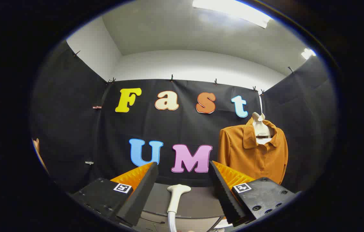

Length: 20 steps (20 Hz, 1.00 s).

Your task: Iron the clothes twice with a garment steamer, once on the left side and once on the right side.

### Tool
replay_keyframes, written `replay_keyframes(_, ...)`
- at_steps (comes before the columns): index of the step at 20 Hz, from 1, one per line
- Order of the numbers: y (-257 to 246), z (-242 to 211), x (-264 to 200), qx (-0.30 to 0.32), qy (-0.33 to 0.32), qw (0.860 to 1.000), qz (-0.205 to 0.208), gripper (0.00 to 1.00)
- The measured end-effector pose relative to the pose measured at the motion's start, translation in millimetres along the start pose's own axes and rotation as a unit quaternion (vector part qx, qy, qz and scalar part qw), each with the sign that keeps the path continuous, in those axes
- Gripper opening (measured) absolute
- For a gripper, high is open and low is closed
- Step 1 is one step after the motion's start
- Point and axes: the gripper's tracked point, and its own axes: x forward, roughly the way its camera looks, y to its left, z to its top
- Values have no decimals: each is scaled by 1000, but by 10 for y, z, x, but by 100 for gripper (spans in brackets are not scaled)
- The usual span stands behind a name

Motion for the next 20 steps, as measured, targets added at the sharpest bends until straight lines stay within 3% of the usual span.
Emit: replay_keyframes(20, -8, -130, 71, 10, 23, 1000, 12, 98)
